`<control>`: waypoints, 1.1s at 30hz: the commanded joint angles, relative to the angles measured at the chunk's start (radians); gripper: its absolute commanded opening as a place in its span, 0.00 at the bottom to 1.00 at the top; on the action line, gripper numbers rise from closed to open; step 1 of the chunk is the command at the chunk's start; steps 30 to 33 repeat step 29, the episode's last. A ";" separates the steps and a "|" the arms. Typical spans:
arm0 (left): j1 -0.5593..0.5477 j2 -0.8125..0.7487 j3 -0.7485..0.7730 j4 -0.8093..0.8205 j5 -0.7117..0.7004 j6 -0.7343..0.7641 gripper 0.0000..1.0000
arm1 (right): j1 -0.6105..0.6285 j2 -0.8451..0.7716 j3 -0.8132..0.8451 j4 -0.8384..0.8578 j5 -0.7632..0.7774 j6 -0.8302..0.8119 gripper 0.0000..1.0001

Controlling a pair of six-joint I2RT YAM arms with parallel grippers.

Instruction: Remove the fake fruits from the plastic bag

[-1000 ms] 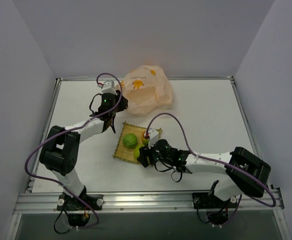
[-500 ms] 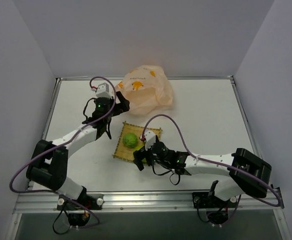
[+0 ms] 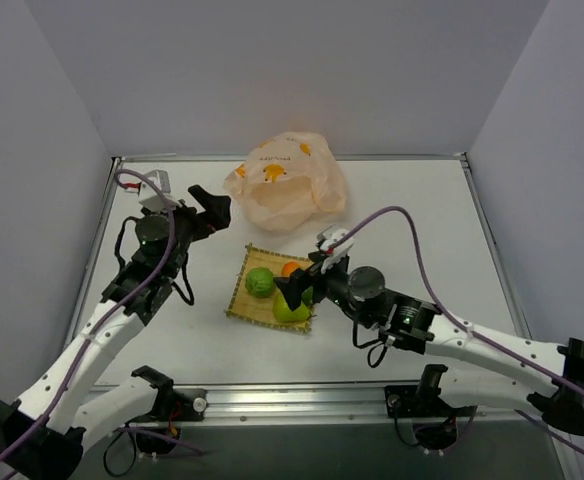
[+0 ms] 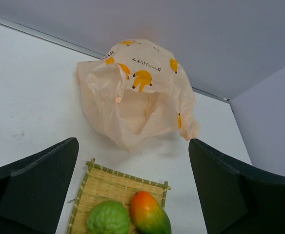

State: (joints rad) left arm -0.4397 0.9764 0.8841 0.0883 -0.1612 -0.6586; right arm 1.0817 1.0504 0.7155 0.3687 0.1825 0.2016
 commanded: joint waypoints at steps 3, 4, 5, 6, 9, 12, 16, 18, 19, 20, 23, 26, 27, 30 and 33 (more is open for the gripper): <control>-0.013 -0.177 0.090 -0.318 -0.040 0.104 0.94 | 0.000 -0.252 0.029 -0.011 0.339 -0.030 1.00; -0.013 -0.195 0.105 -0.361 -0.049 0.119 0.94 | 0.000 -0.282 0.021 -0.010 0.374 -0.030 1.00; -0.013 -0.227 0.119 -0.449 -0.067 0.143 0.94 | 0.001 -0.333 0.012 -0.011 0.409 -0.034 1.00; -0.013 -0.245 0.133 -0.494 -0.095 0.155 0.94 | 0.000 -0.360 0.003 -0.011 0.476 -0.034 1.00; -0.013 -0.298 0.168 -0.637 -0.187 0.221 0.94 | 0.000 -0.421 -0.045 -0.016 0.634 -0.005 1.00; -0.013 -0.343 0.159 -0.703 -0.270 0.296 0.94 | -0.002 -0.444 -0.099 -0.022 0.728 0.065 1.00; -0.013 -0.358 0.125 -0.725 -0.301 0.329 0.94 | -0.002 -0.431 -0.139 -0.022 0.840 0.131 1.00; -0.011 -0.346 0.125 -0.723 -0.279 0.324 0.94 | -0.002 -0.409 -0.140 -0.024 0.897 0.140 1.00; -0.011 -0.343 0.127 -0.717 -0.267 0.324 0.94 | -0.002 -0.402 -0.137 -0.028 0.944 0.139 1.00; -0.010 -0.340 0.131 -0.710 -0.252 0.330 0.94 | -0.003 -0.382 -0.125 -0.049 0.960 0.140 1.00; 0.001 -0.350 0.125 -0.680 -0.187 0.350 0.94 | -0.005 -0.334 -0.103 -0.076 0.973 0.144 1.00; 0.018 -0.358 0.107 -0.664 -0.135 0.356 0.94 | -0.005 -0.293 -0.090 -0.083 0.950 0.144 1.00; 0.019 -0.355 0.110 -0.668 -0.127 0.356 0.94 | -0.005 -0.285 -0.079 -0.083 0.943 0.144 1.00; 0.019 -0.352 0.115 -0.667 -0.109 0.358 0.94 | -0.009 -0.264 -0.061 -0.085 0.931 0.130 1.00; 0.019 -0.352 0.115 -0.667 -0.109 0.358 0.94 | -0.009 -0.264 -0.061 -0.085 0.931 0.130 1.00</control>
